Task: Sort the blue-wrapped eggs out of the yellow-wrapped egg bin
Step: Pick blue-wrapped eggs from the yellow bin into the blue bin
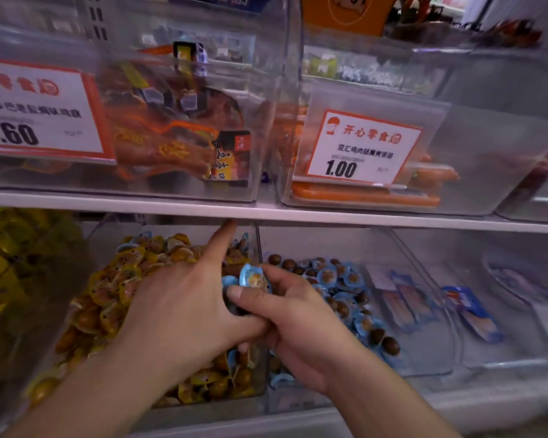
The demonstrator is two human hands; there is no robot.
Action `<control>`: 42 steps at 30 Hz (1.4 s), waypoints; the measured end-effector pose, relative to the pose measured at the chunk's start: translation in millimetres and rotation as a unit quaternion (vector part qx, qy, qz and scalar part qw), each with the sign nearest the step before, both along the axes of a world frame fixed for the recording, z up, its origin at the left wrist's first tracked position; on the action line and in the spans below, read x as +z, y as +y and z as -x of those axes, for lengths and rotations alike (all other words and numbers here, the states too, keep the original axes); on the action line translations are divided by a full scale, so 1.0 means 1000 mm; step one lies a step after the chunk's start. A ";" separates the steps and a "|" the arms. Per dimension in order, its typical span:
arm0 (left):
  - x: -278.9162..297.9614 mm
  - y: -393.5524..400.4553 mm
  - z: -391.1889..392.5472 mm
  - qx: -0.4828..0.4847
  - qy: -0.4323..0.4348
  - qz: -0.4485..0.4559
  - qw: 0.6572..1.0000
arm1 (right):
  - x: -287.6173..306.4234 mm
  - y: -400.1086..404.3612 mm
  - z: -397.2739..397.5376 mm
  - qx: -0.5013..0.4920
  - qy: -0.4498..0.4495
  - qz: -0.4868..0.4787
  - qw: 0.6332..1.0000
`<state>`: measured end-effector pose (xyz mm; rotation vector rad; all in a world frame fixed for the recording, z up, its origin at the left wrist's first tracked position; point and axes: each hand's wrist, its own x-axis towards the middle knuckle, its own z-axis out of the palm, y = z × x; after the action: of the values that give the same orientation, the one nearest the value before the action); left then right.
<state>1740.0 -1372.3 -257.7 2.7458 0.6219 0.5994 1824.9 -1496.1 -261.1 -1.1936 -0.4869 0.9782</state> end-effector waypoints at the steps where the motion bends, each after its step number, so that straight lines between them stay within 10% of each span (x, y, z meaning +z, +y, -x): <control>1: 0.000 -0.005 -0.001 -0.005 0.001 -0.033 0.999 | -0.001 -0.003 -0.002 0.000 0.002 0.005 1.000; 14: -0.034 -0.052 -0.033 -0.242 0.061 -0.007 0.968 | -0.017 -0.049 -0.061 -0.127 0.138 -0.056 0.981; 23: -0.058 0.026 -0.021 -0.088 -0.146 0.241 0.955 | -0.043 -0.019 -0.109 -0.224 0.031 0.045 0.973; 26: -0.081 0.035 -0.002 -0.137 -0.015 0.218 0.966 | -0.046 0.004 -0.118 -0.187 -0.119 0.121 0.967; 30: -0.089 0.044 0.006 -0.249 0.218 0.070 0.941 | -0.053 0.011 -0.107 -0.165 -0.396 0.243 0.870; 42: -0.079 0.025 -0.026 -0.207 0.364 -0.044 0.907 | -0.058 -0.010 -0.037 -0.108 -0.387 0.144 0.904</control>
<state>1766.3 -1347.1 -336.8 3.0077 0.1142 -0.5351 1862.0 -1506.3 -318.8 -1.8650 -0.8264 0.3505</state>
